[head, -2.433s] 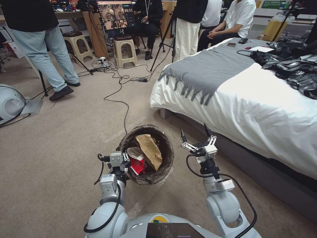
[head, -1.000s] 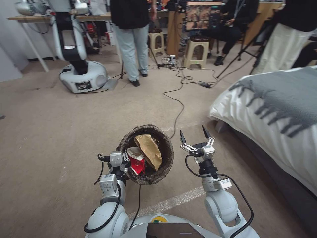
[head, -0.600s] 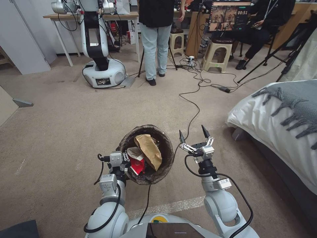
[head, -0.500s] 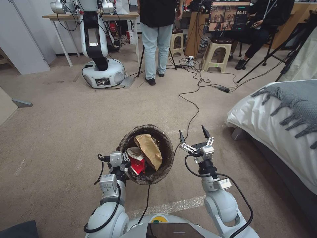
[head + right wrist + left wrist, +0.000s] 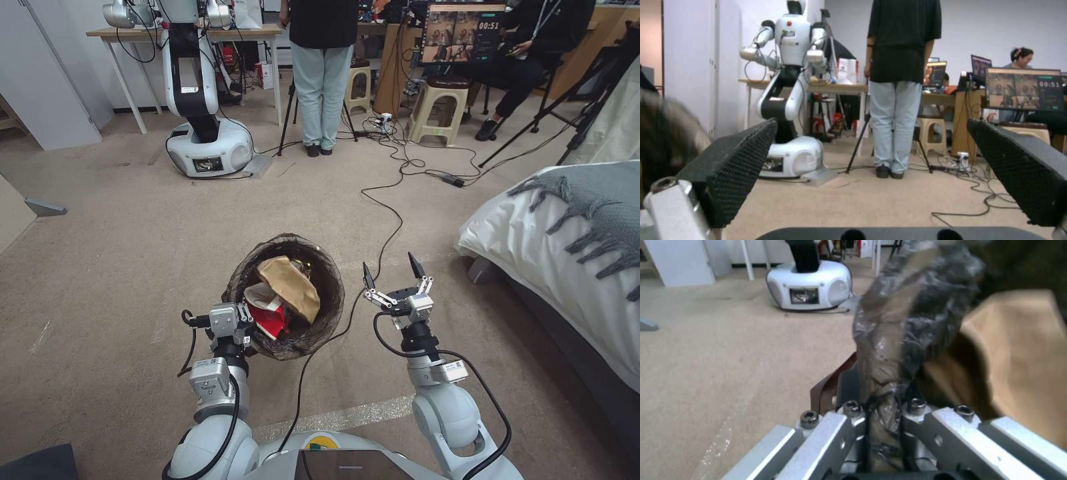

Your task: Pick up the trash bin, then pick up the garbage from the floor and place it into the trash bin.

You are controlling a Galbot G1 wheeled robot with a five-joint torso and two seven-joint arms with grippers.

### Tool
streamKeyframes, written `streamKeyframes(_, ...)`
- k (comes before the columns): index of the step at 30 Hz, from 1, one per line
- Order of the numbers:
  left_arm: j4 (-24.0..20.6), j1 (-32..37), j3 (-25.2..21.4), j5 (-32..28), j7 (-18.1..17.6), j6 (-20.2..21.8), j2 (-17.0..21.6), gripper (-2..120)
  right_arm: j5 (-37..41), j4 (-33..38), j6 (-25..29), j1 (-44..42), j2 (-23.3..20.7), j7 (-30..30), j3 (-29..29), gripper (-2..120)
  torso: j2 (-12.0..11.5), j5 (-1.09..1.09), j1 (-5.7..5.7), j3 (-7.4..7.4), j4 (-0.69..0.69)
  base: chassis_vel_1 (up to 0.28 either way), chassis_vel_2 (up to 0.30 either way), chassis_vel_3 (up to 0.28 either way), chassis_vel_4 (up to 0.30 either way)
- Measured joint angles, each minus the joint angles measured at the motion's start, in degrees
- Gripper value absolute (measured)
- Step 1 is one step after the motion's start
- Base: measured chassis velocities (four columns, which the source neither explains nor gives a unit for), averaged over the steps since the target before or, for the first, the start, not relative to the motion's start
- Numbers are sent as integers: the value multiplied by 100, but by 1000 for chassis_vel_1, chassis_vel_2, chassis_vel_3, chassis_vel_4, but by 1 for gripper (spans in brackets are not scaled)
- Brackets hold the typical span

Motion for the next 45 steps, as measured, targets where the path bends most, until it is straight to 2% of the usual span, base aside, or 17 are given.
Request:
streamKeyframes(3,0,0,0,1,-1,-1,0,2,-7,-4,11,5,7,0,3,100,0,0,0,0,0,0,0,0,0)
streamKeyframes(4,-196,129,146,200,-235,-210,18,2,-9,-5,14,12,9,0,9,100,0,-4,0,1,2,0,0,0,0)
streamKeyframes(7,-308,189,161,285,-399,-333,20,2,-10,-4,24,13,11,0,13,100,0,2,0,0,3,0,0,0,0)
streamKeyframes(10,-316,198,156,210,-461,-340,17,2,-16,-1,48,4,12,0,20,100,0,0,0,0,0,0,0,0,0)
streamKeyframes(16,-344,27,-168,-39,-591,-146,9,2,-31,0,69,-3,22,-1,24,100,0,0,0,0,0,0,0,0,0)
streamKeyframes(20,-388,-60,-215,-548,-768,242,6,2,-39,-8,69,10,29,-6,25,100,0,0,0,0,0,0,0,0,0)
streamKeyframes(21,-340,-158,-339,-850,-888,399,2,2,-45,-18,73,8,33,-9,25,100,0,0,0,0,0,0,0,0,0)
streamKeyframes(23,-309,-209,-421,-1025,-944,463,-1,2,-50,-25,81,5,36,-11,26,100,0,0,0,0,0,0,0,0,0)
streamKeyframes(24,-224,-303,-551,-1443,-1060,612,-2,2,-61,-41,93,-7,42,-12,27,100,0,0,0,0,1,0,0,0,0)
streamKeyframes(26,-179,-340,-603,-1639,-1116,673,-2,2,-64,-43,98,-11,42,-13,27,100,0,-1,0,0,1,0,0,0,0)
streamKeyframes(27,-85,-412,-684,-2071,-1270,791,-2,2,-72,-44,104,-17,46,-14,29,100,0,0,0,0,0,0,0,0,0)
streamKeyframes(29,56,-463,-763,-2540,-1454,862,-2,2,-83,-46,111,-23,53,-17,30,100,0,-1,0,0,0,0,0,0,0)
streamKeyframes(30,56,-463,-763,-2540,-1454,862,-2,2,-83,-46,111,-23,53,-17,30,100,0,-1,0,0,0,0,0,0,0)
streamKeyframes(33,358,-556,-927,-3141,-1739,892,-9,2,-113,-64,139,-49,62,-30,28,100,0,0,0,0,0,0,0,0,0)
streamKeyframes(37,631,-591,-1005,-3540,-1903,792,-8,2,-121,-64,147,-61,64,-41,19,100,0,0,0,0,0,0,0,0,0)
streamKeyframes(45,997,-587,-1092,-3852,-1956,574,-10,2,-131,-53,148,-75,66,-56,12,100,0,0,0,0,1,0,0,0,0)
